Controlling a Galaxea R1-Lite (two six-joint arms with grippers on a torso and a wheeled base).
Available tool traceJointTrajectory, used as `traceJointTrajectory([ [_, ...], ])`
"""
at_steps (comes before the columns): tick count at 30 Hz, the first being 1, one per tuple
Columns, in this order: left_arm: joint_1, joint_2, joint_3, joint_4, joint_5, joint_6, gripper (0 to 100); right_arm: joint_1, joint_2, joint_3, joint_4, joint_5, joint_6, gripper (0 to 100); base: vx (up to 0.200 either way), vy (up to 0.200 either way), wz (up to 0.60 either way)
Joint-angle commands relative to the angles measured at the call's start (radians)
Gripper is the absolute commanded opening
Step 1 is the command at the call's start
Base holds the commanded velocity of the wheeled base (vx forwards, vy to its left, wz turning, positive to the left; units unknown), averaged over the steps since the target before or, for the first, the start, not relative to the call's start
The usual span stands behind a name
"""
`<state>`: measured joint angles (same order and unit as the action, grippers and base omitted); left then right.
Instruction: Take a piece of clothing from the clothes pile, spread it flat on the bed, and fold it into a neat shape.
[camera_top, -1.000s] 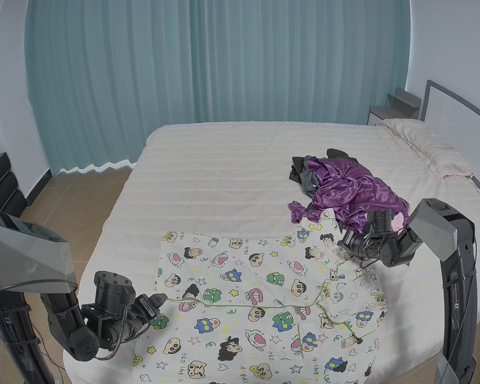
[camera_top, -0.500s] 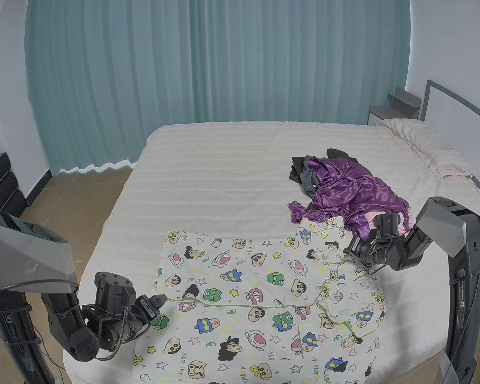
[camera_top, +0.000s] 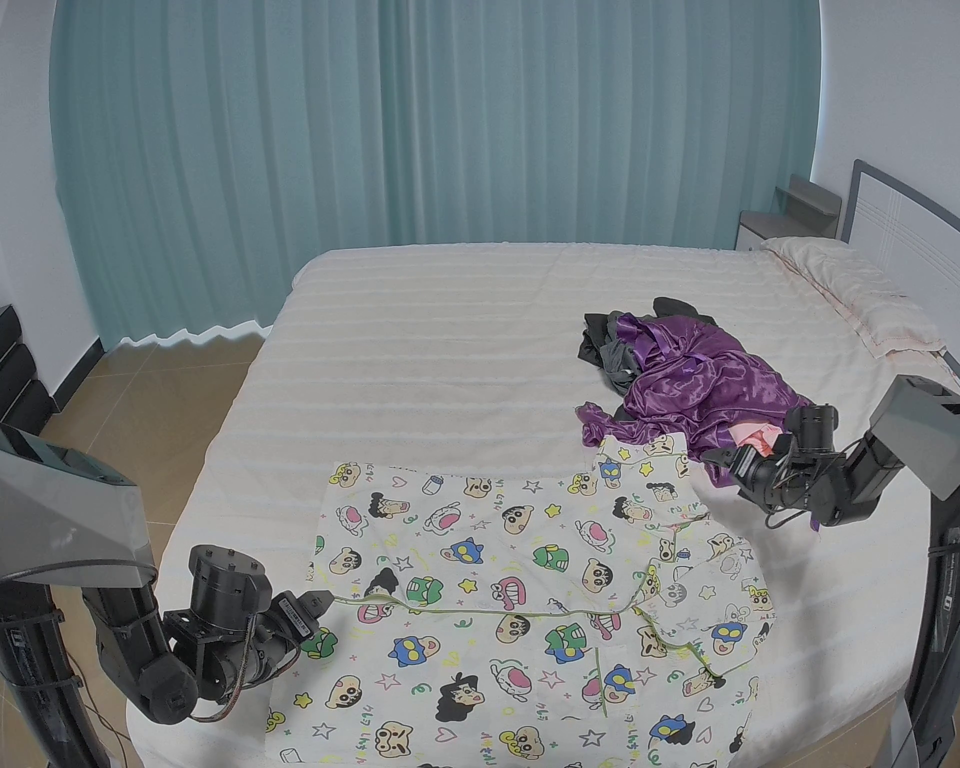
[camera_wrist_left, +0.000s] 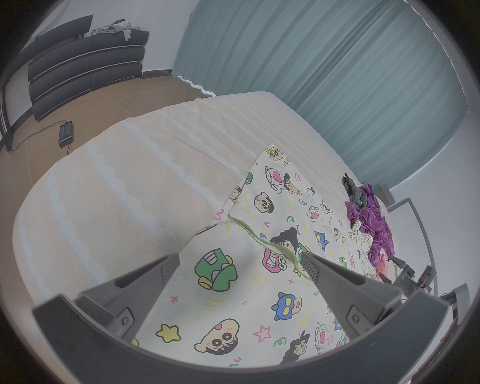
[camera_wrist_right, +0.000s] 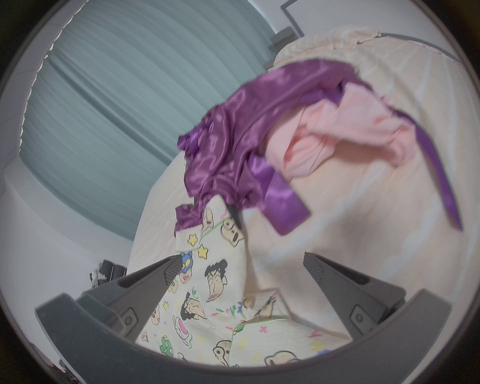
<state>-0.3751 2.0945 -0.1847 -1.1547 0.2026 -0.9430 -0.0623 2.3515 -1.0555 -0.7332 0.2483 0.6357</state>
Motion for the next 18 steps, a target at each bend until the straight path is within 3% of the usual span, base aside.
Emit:
traceJointTrajectory([
  [1,-0.011,-0.025,0.028,0.0,0.001,-0.016,100,-0.037,-0.201,0.172,-0.011,0.002,-0.005,100,-0.2,0.0,0.0],
  [10,-0.042,-0.048,0.1,0.0,0.0,-0.019,100,-0.033,-0.414,0.45,-0.02,0.008,-0.008,100,-0.2,0.0,0.0],
  [16,-0.093,-0.044,0.169,0.001,-0.003,-0.017,100,-0.004,-0.525,0.712,-0.121,0.012,-0.01,100,-0.2,0.0,0.0],
  [18,-0.11,-0.037,0.177,0.004,-0.003,-0.017,100,0.015,-0.532,0.778,-0.163,0.012,-0.01,100,0.0,0.0,0.0],
])
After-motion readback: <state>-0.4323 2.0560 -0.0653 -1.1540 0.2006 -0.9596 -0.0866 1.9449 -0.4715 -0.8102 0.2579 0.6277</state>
